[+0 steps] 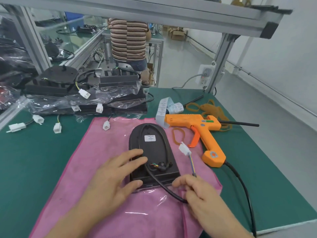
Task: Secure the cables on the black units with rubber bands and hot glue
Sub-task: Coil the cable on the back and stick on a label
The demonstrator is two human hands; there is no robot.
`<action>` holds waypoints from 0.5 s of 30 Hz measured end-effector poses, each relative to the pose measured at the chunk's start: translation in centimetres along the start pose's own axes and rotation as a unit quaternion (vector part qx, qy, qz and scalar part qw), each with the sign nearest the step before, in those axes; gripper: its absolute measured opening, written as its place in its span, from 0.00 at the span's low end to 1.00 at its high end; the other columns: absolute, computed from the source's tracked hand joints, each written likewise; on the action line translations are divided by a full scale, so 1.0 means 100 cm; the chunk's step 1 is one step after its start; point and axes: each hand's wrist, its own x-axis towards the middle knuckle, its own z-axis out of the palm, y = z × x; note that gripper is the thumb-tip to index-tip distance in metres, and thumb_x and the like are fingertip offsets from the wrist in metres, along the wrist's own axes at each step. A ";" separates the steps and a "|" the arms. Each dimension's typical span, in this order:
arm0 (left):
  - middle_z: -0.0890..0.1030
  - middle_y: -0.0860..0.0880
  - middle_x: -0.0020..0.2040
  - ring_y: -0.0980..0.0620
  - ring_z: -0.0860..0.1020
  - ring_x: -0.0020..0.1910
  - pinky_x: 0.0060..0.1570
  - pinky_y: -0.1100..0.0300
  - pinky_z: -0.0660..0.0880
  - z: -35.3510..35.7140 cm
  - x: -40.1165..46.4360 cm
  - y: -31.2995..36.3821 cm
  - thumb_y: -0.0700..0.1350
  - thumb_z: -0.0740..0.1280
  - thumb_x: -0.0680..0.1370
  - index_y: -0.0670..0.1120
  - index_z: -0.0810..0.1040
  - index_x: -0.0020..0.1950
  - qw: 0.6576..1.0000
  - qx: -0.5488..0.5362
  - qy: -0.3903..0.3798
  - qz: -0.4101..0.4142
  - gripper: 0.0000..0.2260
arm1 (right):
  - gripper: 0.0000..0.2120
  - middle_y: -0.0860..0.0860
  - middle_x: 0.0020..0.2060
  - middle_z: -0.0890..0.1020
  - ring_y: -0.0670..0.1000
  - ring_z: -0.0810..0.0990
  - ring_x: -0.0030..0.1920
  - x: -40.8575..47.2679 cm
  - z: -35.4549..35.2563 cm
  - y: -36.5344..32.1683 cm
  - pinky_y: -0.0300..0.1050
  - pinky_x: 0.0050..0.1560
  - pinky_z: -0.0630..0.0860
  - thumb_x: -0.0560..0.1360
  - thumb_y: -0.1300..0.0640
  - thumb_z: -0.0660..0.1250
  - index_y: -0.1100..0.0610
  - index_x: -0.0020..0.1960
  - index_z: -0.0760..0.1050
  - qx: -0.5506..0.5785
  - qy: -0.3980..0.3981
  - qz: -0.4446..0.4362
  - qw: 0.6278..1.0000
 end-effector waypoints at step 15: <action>0.83 0.52 0.49 0.53 0.83 0.47 0.65 0.53 0.65 -0.002 0.010 -0.001 0.51 0.63 0.72 0.45 0.84 0.50 0.973 0.195 -0.014 0.121 0.15 | 0.28 0.55 0.44 0.79 0.48 0.80 0.32 0.087 -0.035 -0.034 0.42 0.31 0.79 0.70 0.71 0.72 0.52 0.61 0.63 0.218 0.122 -0.056 0.967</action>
